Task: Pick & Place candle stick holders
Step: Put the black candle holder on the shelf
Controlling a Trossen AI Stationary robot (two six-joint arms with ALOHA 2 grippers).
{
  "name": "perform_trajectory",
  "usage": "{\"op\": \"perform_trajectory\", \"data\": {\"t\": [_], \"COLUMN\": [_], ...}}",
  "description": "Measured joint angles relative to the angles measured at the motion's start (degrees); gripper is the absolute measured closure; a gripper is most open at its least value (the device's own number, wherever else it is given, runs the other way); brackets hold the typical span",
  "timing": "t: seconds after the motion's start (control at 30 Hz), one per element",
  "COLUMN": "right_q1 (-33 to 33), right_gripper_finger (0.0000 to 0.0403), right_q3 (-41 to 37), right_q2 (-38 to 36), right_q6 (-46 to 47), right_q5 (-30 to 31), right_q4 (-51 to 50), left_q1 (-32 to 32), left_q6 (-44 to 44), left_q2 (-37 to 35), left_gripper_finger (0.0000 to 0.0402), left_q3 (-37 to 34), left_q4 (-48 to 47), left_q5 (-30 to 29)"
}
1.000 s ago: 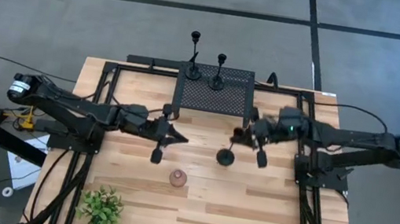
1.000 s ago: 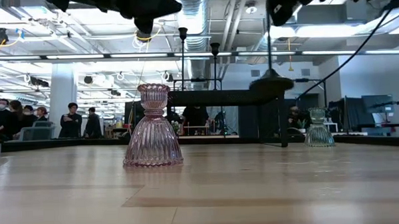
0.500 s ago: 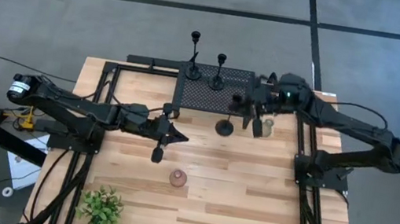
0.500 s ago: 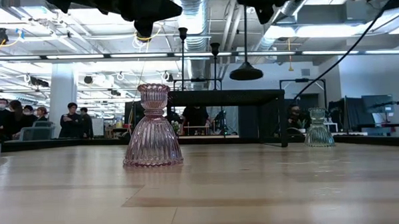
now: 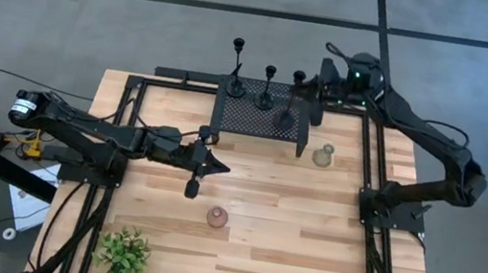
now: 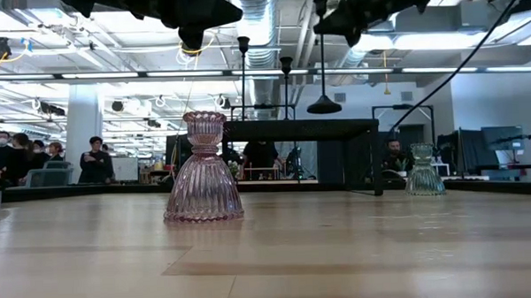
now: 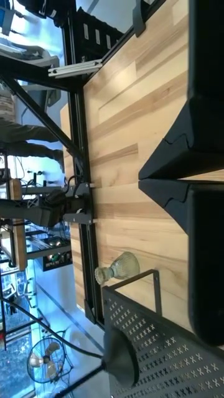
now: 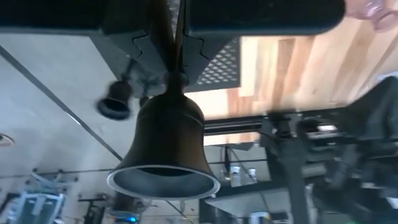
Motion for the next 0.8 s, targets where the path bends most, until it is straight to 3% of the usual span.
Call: {"op": "perform_trajectory", "data": {"t": [0.8], "right_q1": [-9.9], "right_gripper_finger": [0.0403], "right_q3": [0.0], "right_q2": [3.7], "right_q6": [4.0], "right_q5": [0.0], "right_q4": [9.1], "left_q1": [0.0], "left_q6": [0.2], "left_q2": [0.0], "left_gripper_finger": [0.0394], "left_q3": [0.0], "left_q4": [0.1], "left_q5": [-0.6]}}
